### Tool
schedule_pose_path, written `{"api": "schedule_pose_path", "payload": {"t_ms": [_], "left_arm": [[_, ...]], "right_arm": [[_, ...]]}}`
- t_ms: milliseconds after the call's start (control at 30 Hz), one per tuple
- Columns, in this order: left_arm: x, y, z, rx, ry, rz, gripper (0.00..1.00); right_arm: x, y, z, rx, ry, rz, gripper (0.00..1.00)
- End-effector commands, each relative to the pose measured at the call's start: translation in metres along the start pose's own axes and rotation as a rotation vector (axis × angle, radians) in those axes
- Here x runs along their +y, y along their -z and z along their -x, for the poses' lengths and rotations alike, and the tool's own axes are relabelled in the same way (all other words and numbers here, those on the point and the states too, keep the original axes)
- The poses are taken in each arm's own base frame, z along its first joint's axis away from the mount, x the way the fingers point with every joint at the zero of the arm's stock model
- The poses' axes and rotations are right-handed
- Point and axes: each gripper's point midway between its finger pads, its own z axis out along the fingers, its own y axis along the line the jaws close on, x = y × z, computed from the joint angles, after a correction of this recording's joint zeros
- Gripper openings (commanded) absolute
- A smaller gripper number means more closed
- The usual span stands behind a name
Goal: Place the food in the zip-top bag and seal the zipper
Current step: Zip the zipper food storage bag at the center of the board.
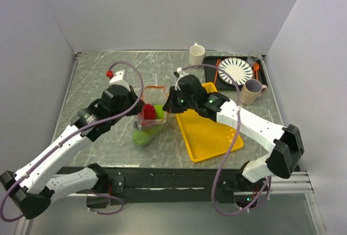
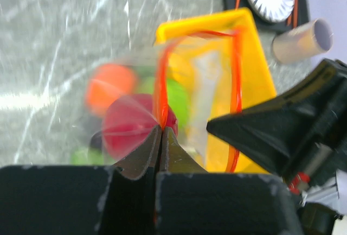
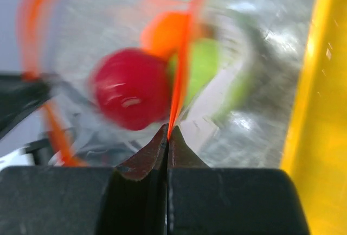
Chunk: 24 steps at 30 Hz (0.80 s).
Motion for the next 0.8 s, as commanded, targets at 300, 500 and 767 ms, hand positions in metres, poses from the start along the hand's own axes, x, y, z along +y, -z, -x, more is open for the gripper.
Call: {"api": "schedule_pose_path", "payload": {"t_ms": [300,500,767], "left_arm": [[-0.025,0.018,0.044,-0.088,-0.016,-0.114,0.01],[-0.005,-0.009,0.04,-0.026,-0.074,-0.011,0.01],[0.011,-0.026,0.027,0.014,-0.099,0.023,0.01]], "right_arm": [[0.051,0.0,0.057,-0.088,0.063,0.085,0.0],[0.054,-0.012,0.031,-0.022,-0.019,0.154,0.0],[0.061,-0.024,0.011,0.021,-0.096,0.177,0.0]]}}
